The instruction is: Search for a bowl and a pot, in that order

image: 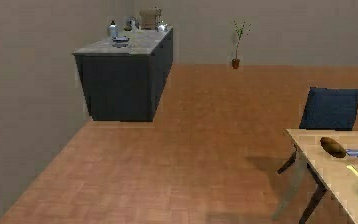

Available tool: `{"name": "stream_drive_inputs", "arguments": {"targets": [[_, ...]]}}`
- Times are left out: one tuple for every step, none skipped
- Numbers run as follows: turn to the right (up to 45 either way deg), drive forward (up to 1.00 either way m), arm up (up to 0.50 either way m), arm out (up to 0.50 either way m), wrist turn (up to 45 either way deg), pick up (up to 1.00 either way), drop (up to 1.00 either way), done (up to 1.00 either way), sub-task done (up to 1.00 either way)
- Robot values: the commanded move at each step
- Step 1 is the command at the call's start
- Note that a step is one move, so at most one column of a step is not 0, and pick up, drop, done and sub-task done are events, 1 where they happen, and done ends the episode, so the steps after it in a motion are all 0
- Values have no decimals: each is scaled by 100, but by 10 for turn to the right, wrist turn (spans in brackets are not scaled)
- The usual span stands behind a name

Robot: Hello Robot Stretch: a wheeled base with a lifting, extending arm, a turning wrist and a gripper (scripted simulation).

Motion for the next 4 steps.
{"name": "stream_drive_inputs", "arguments": {"targets": [[300,0,0,0,0,0,0,0,0],[0,5,0,0,0,0,0,0,0],[270,0,0,0,0,0,0,0,0],[0,0,0,0,0,0,0,100,0]]}}
